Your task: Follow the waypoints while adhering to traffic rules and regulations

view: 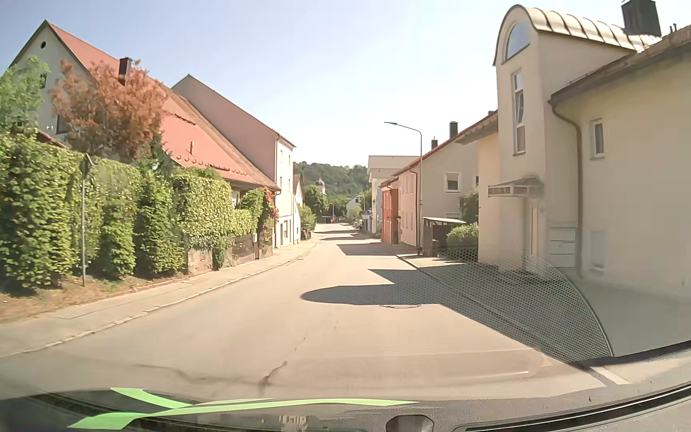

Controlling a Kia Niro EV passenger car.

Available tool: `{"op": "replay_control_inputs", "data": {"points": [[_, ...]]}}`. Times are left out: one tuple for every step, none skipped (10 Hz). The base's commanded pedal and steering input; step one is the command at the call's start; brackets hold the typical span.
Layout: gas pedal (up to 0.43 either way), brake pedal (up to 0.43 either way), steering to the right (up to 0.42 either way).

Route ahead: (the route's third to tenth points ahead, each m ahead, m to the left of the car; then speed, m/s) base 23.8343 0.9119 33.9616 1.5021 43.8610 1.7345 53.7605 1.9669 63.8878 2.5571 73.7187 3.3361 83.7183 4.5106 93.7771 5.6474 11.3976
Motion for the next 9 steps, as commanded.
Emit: {"op": "replay_control_inputs", "data": {"points": [[0.059,0.000,-0.010],[0.079,0.000,-0.010],[0.087,0.000,-0.010],[0.087,0.000,-0.010],[0.098,0.000,-0.010],[0.098,0.000,-0.010],[0.087,0.000,-0.010],[0.067,0.000,-0.010],[0.047,0.000,-0.010]]}}
